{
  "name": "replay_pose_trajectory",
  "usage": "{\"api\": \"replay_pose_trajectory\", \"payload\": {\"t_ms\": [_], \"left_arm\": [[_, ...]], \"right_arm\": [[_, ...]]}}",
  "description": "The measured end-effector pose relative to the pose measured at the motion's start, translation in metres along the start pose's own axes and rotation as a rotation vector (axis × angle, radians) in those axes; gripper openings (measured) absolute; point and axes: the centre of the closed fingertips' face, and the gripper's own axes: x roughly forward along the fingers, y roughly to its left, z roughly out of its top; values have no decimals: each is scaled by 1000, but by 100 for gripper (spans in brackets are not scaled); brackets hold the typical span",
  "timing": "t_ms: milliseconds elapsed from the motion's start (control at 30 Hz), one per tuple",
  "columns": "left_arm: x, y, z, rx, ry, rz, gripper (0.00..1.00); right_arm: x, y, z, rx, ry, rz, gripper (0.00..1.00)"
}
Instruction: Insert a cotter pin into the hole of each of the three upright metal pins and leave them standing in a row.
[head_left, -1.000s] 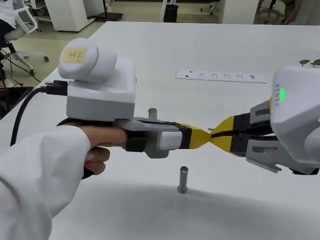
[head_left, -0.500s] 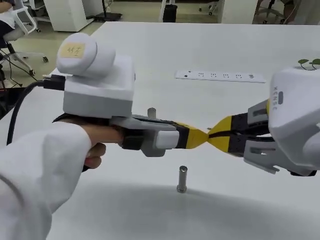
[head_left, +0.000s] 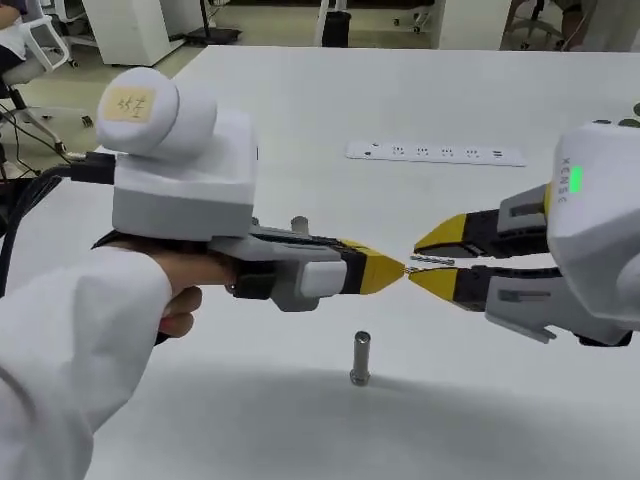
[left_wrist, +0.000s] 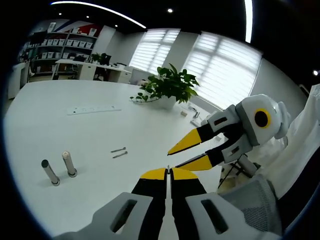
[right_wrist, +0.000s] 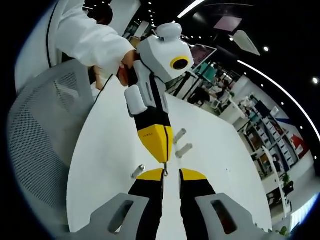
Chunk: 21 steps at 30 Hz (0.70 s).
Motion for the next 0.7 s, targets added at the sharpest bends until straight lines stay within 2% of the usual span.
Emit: {"api": "replay_pose_trajectory", "payload": {"t_ms": [100,167,267,433,600,700], "left_arm": [[-3,-3,1,28,-3,-11,0],[-5,-3,2,65,-11,-10,0],[-7,-5,3,178,-16,-18,0],[-9,-9,3,309,-22,-34,0],[-10,-13,0,382,-14,-54,0],[-11,-16,2,416,-25,-68,0]], "right_arm": [[-1,-5,-3,27,-5,-7,5],[-1,-3,-2,69,-18,9,7],[-2,0,0,108,-37,39,9],[0,4,1,194,-68,94,10],[2,7,1,242,-90,135,9],[3,11,0,255,-89,156,9]]}}
